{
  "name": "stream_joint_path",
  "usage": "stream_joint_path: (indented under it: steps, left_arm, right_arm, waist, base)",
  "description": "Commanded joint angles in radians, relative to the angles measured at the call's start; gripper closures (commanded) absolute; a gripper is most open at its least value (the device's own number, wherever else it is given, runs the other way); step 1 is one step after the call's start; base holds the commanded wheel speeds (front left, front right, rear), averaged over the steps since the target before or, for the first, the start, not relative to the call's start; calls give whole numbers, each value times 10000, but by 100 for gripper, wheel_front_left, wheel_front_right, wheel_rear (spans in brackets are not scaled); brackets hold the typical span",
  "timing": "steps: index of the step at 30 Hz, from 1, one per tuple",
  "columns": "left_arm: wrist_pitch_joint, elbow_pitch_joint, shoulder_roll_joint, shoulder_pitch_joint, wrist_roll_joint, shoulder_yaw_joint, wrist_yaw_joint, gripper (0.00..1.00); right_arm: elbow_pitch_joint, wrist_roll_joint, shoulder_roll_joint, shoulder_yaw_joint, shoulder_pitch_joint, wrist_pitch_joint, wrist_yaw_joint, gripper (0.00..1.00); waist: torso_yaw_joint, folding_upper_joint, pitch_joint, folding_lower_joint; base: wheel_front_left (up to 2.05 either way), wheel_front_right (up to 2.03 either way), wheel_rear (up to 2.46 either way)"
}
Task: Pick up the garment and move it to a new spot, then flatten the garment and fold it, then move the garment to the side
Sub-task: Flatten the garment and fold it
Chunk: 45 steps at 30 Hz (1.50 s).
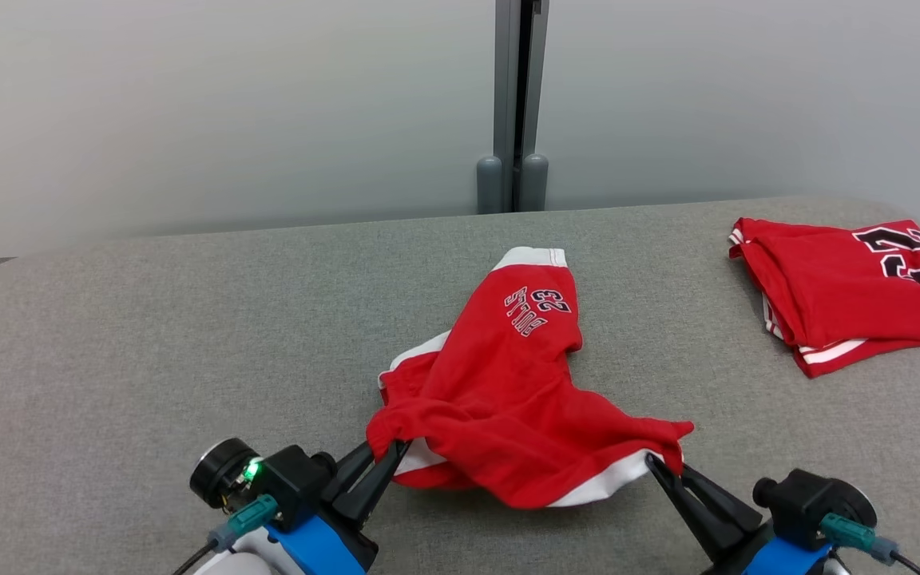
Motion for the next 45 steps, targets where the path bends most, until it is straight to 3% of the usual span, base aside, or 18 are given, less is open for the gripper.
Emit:
stream_joint_path:
  steps: [1, 6, 12, 20, 25, 32, 38, 45]
  left_arm:
    - [-25, -310, 93, -80, -46, 197, 49, 100]
    - [148, -1103, 81, -764, -669, 835, 3, 100]
    - [617, -1073, -3, -2715, -1007, 1354, -158, 100]
    - [1174, 305, -375, -6403, -1687, 1937, -303, 100]
    - [1387, 1271, -609, -9178, -2274, 1580, -312, 100]
    - [857, 2751, -796, -12395, -2907, 884, -284, 100]
    - [241, 3487, -923, -13165, -3493, 126, -285, 100]
    - [-7, 3689, -558, -11567, -4041, -856, -284, 100]
  right_arm:
    - [-279, 185, -45, -85, -180, -3, -1, 100]
    - [-894, 821, -11, -483, -1121, 134, -1, 100]
    - [-467, 1505, 395, -1093, -3340, 580, -1, 100]
    - [1831, 1791, 1605, -1064, -7792, 1234, -1, 100]
    - [3590, 2495, 2191, -1644, -10837, 1448, -1, 100]
    - [5608, 2873, 2580, -2174, -14113, 837, -1, 100]
    - [6482, 3122, 2951, -1646, -14827, 451, -1, 100]
    - [6287, 3869, 2988, -281, -13083, 217, -1, 100]
  waist:
    - [6, 0, -21, 0]
    - [20, 0, 1, 0]
    - [-35, 0, 544, 0]
    - [-119, 0, 2015, 0]
    - [-71, 0, 3198, 0]
    - [2, 0, 4215, 0]
    - [9, 0, 4357, 0]
    - [-142, 0, 4317, 0]
  base:
    - [0, 0, 0]
    - [0, 0, 0]
    - [0, 0, 0]
    - [0, 0, 0]
    - [0, 0, 0]
    - [0, 0, 0]
    - [0, 0, 0]
    - [0, 0, 0]
